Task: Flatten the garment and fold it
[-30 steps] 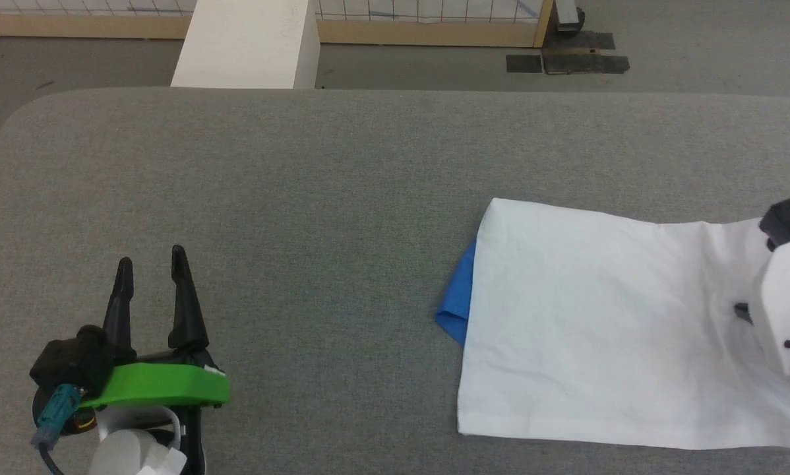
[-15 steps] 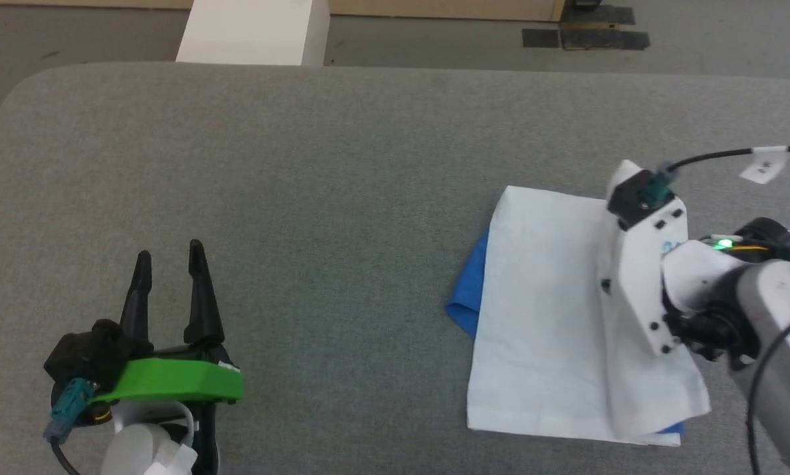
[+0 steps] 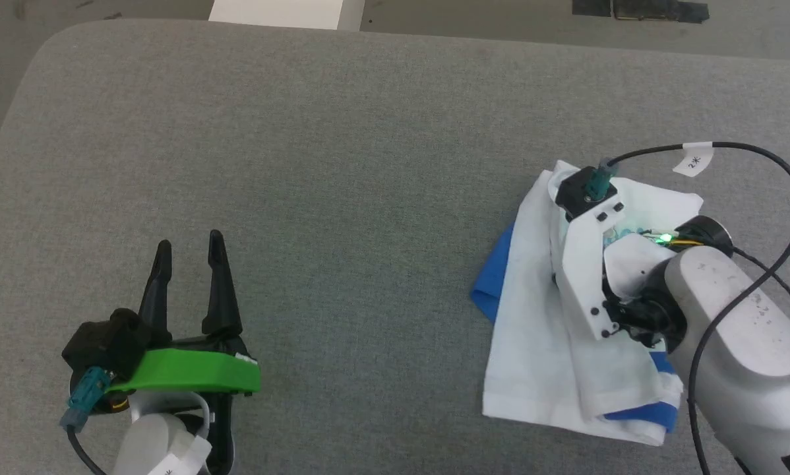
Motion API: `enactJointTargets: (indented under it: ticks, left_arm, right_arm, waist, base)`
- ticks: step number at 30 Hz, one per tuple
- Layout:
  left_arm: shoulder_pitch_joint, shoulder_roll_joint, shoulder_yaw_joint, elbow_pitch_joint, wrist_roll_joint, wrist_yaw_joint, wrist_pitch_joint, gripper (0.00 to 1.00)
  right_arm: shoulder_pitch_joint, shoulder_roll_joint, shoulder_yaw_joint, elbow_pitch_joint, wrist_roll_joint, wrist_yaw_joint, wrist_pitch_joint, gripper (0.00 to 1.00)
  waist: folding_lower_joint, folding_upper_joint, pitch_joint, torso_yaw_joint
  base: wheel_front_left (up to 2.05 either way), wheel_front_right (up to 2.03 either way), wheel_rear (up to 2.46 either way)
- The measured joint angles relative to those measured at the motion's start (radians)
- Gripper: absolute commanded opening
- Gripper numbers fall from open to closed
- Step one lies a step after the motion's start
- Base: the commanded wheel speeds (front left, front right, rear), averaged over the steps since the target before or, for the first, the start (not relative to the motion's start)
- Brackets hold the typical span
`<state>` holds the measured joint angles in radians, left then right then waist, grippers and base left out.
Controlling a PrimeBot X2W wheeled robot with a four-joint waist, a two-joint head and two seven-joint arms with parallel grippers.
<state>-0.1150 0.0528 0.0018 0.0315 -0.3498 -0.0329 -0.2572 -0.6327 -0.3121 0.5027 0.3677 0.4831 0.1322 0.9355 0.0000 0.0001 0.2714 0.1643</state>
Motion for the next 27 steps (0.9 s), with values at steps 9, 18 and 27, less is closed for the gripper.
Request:
enactJointTargets:
  ticks: [9,18,27]
  left_arm:
    - [0.003,0.000,0.006,0.013,0.001,0.003,0.000,1.00]
    - [0.023,0.000,0.029,0.027,0.025,-0.012,0.000,1.00]
    - [0.033,0.008,0.057,-0.027,0.126,-0.004,0.000,1.00]
  right_arm:
    - [-0.016,0.033,0.125,-0.059,0.071,0.000,-0.078,1.00]
    - [-0.034,0.018,0.129,-0.193,0.125,0.000,-0.168,1.00]
    - [0.119,0.022,-0.226,-0.242,-0.153,0.000,-0.358,1.00]
  waist:
    - [0.0000,0.0000,-0.044,-0.025]
    - [0.0000,0.0000,-0.110,-0.095]
    - [0.0000,0.0000,-0.156,-0.179]
  base:
    - [0.00,0.00,0.00]
    - [0.00,0.00,0.00]
    - [0.00,0.00,0.00]
